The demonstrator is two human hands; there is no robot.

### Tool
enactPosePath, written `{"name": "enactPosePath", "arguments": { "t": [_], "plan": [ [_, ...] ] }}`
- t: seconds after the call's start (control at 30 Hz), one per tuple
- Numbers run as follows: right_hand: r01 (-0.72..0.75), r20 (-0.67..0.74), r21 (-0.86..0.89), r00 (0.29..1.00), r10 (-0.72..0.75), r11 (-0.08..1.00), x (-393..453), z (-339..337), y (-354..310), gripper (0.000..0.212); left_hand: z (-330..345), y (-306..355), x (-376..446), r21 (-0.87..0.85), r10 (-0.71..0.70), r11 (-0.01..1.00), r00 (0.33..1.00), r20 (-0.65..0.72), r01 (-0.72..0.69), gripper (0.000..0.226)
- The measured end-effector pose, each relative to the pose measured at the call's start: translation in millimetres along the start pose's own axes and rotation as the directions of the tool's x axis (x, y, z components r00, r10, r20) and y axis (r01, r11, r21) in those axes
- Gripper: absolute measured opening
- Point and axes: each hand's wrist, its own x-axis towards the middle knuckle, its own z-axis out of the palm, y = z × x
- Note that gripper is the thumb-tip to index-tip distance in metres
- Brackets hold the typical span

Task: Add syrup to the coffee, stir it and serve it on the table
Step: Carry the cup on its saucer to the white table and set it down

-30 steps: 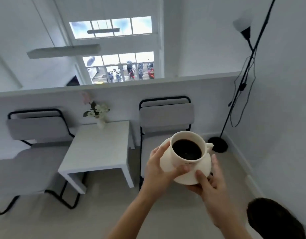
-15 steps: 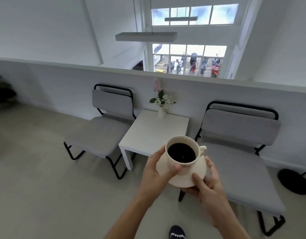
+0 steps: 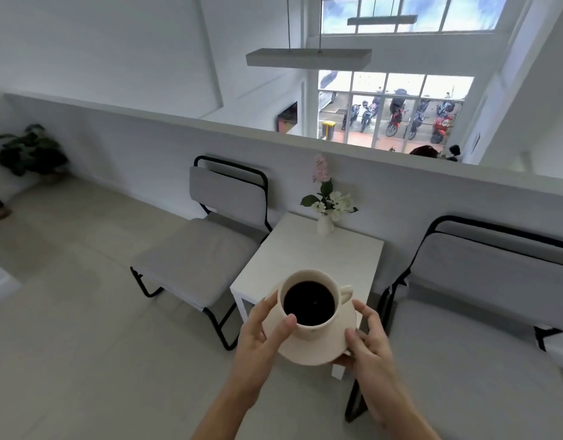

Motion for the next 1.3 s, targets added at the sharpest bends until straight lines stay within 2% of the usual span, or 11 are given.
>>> {"name": "enactPosePath", "arguments": {
  "t": [0.13, 0.27, 0.33, 0.43, 0.57, 0.7, 0.83, 0.93, 1.13, 1.3],
  "plan": [
    [-0.026, 0.022, -0.036, 0.999, 0.027, 0.999, 44.4, 7.0, -2.2, 0.042, -9.1, -7.3, 40.1, -0.02, -0.029, 0.999, 0.999, -0.022, 0.028, 0.055],
    [-0.053, 0.029, -0.093, 0.998, 0.056, 0.994, 87.2, 18.1, -1.3, 0.073, -25.2, -13.7, 89.1, -0.012, -0.085, 0.996, 0.996, -0.016, 0.085, 0.071],
    [-0.042, 0.017, -0.089, 0.999, 0.044, 0.995, 109.4, 25.2, -1.3, 0.08, -35.6, -16.6, 117.0, 0.004, -0.082, 0.997, 0.996, 0.023, 0.082, 0.068],
    [-0.025, -0.019, -0.066, 1.0, 0.024, 0.997, 143.6, 40.6, 2.1, 0.075, -50.3, -19.8, 161.1, -0.086, -0.147, 0.984, 0.985, 0.088, 0.155, 0.047],
    [-0.001, -0.121, -0.036, 0.993, -0.003, 0.999, 189.3, 64.9, 12.4, 0.07, -72.4, -33.0, 227.2, -0.059, -0.219, 0.972, 0.97, 0.101, 0.226, 0.042],
    [0.007, -0.19, -0.036, 0.982, -0.014, 0.999, 231.8, 81.4, 26.4, 0.07, -91.0, -52.2, 285.3, 0.066, -0.247, 0.968, 0.961, 0.125, 0.24, 0.056],
    [-0.003, -0.27, -0.02, 0.963, -0.002, 1.0, 265.9, 86.0, 45.1, 0.073, -99.7, -75.0, 330.2, 0.166, -0.265, 0.957, 0.951, 0.16, 0.238, 0.057],
    [-0.062, -0.325, -0.008, 0.944, 0.056, 0.998, 291.4, 78.5, 68.8, 0.076, -101.7, -97.2, 356.3, 0.219, -0.284, 0.945, 0.94, 0.188, 0.241, 0.055],
    [-0.167, -0.388, 0.031, 0.906, 0.166, 0.985, 332.7, 49.6, 121.7, 0.063, -95.7, -153.6, 397.3, 0.31, -0.368, 0.905, 0.902, 0.225, 0.292, 0.055],
    [-0.258, -0.431, 0.019, 0.87, 0.241, 0.966, 363.1, 25.0, 168.1, 0.062, -87.0, -210.2, 424.2, 0.376, -0.439, 0.863, 0.87, 0.225, 0.338, 0.057]
  ]
}}
